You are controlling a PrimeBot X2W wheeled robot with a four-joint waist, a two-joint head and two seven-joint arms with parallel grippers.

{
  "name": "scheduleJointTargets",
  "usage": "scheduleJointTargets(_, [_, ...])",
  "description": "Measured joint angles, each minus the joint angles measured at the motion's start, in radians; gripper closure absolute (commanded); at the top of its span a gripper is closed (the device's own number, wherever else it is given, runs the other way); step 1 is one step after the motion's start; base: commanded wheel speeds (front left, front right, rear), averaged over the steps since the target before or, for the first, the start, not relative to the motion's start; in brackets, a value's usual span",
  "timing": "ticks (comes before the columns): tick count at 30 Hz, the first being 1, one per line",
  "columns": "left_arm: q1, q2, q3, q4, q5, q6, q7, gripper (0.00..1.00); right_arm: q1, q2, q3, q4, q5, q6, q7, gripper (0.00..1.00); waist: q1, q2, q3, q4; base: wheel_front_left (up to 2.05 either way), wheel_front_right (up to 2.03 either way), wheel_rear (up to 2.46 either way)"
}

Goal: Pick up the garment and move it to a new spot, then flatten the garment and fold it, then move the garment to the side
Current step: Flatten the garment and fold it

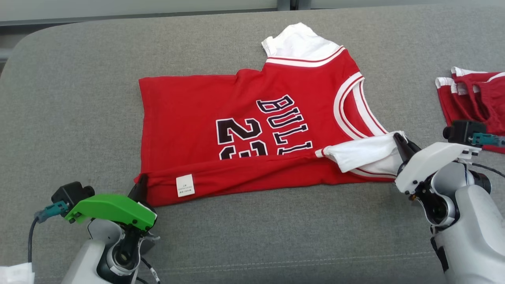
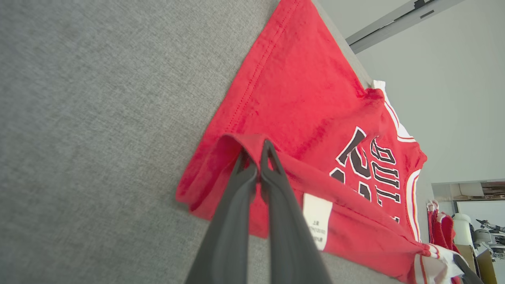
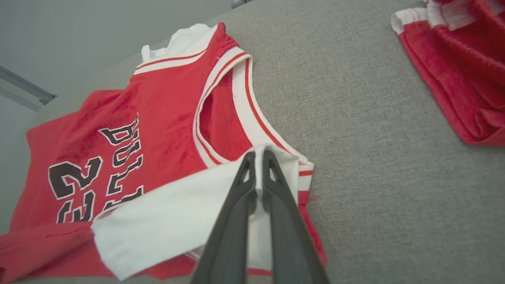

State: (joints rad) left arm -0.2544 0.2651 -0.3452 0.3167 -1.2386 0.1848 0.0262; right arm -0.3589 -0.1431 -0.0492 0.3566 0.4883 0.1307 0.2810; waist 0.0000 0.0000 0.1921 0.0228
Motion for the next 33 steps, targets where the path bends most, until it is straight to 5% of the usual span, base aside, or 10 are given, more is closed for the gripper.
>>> scheduleJointTargets(13, [-0.153, -0.018, -0.021, 0.150, 0.032, -0.028, 0.011, 1.00, -0.210, -0.020, 0.065, 0.279, 0.001, 0.000, -0.047, 1.00, 0.0000, 0.0000, 0.058, 0.000, 0.00, 0.00, 0.00])
scheduleJointTargets(14, [-0.161, -0.018, -0.023, 0.159, 0.035, -0.028, 0.014, 1.00, -0.218, -0.020, 0.070, 0.292, 0.002, 0.000, -0.054, 0.83, 0.0000, 0.0000, 0.060, 0.000, 0.00, 0.00, 0.00])
scheduleJointTargets(15, [-0.168, -0.017, -0.026, 0.168, 0.041, -0.028, 0.013, 0.92, -0.226, -0.020, 0.074, 0.306, 0.003, 0.000, -0.058, 0.53, 0.0000, 0.0000, 0.061, -0.001, 0.00, 0.00, 0.00])
scheduleJointTargets(16, [-0.174, -0.016, -0.026, 0.175, 0.043, -0.028, 0.013, 0.72, -0.233, -0.020, 0.079, 0.317, 0.005, 0.000, -0.065, 0.11, 0.0000, 0.0000, 0.062, -0.002, 0.00, 0.00, 0.00])
scheduleJointTargets(17, [-0.180, -0.014, -0.027, 0.179, 0.045, -0.032, 0.011, 0.54, -0.242, -0.020, 0.084, 0.325, 0.009, 0.000, -0.074, 0.00, 0.0000, 0.0000, 0.063, -0.003, 0.00, 0.00, 0.00])
scheduleJointTargets(18, [-0.186, -0.012, -0.028, 0.181, 0.053, -0.036, 0.006, 0.09, -0.250, -0.021, 0.090, 0.331, 0.012, 0.000, -0.084, 0.00, 0.0000, 0.0000, 0.063, -0.004, 0.00, 0.00, 0.00])
scheduleJointTargets(19, [-0.192, -0.007, -0.031, 0.180, 0.058, -0.037, 0.001, 0.00, -0.260, -0.022, 0.094, 0.335, 0.016, 0.000, -0.093, 0.00, 0.0000, 0.0000, 0.062, -0.005, 0.00, 0.00, 0.00])
scheduleJointTargets(33, [-0.101, 0.054, -0.054, 0.053, 0.131, -0.051, -0.091, 0.00, -0.262, -0.078, 0.125, 0.267, 0.094, 0.000, -0.249, 0.00, 0.0000, 0.0000, 0.026, -0.008, 0.00, 0.00, 0.00])
